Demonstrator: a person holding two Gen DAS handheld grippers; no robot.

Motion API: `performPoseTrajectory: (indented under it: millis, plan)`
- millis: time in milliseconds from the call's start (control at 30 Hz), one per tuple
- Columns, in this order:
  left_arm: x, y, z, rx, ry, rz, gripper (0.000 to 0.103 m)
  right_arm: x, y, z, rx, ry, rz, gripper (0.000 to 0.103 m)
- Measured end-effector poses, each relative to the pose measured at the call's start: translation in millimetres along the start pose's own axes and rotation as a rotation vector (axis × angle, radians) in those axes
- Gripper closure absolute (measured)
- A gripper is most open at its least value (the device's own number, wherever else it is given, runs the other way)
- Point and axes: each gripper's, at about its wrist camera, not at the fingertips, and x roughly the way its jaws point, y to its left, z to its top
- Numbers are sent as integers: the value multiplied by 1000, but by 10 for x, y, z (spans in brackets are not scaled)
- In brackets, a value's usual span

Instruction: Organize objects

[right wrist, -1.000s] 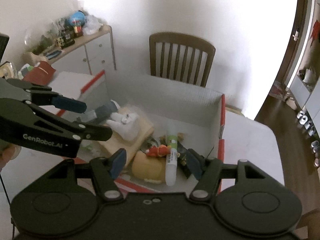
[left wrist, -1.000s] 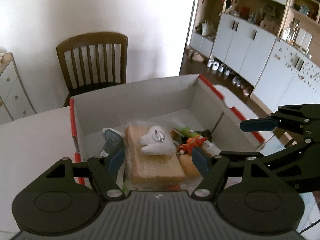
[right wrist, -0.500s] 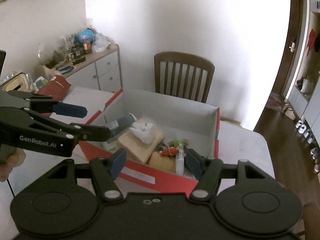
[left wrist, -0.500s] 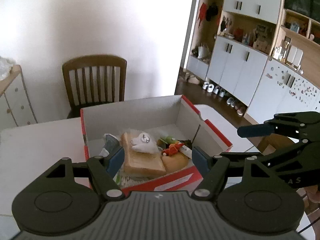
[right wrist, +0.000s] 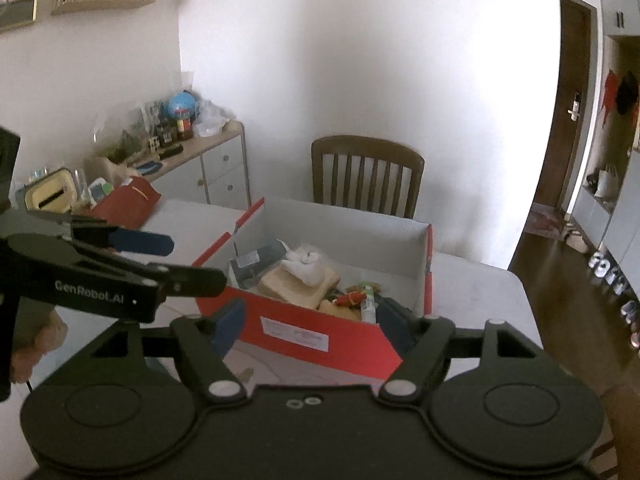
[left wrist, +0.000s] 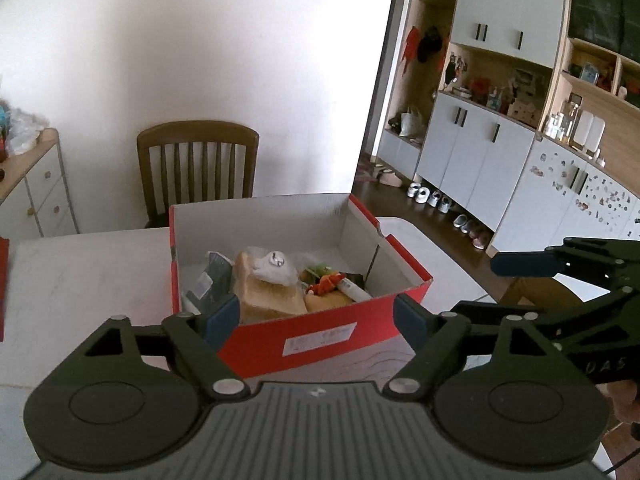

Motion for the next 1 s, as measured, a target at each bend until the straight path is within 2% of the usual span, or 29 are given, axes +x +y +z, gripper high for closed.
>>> performPoseTrajectory:
  millis: [67,100,333,633,767,1000]
  plan:
    - [-32,-1,-36,-6,-3,0,2,-34,-3,-33,11,0,3,26]
    - [-55,-1,-55,-10,-8,4,0,-41,-4,-50,14,1,3,24]
    - [-202,-22,-160,-7,-25,27,0,-123,-8,-113,45,-21,-19,16]
    - [-335,-3,-243,-36,-14,66,0,-243,17,-182,43,-32,-12,15]
    - [-382,14,-247,-63,-11,60,0,-292,44,-201,38,-33,-8,15]
    - [-411,-28,-257,-46,-8,70,0,-322,83,-235,43,-31,0,15]
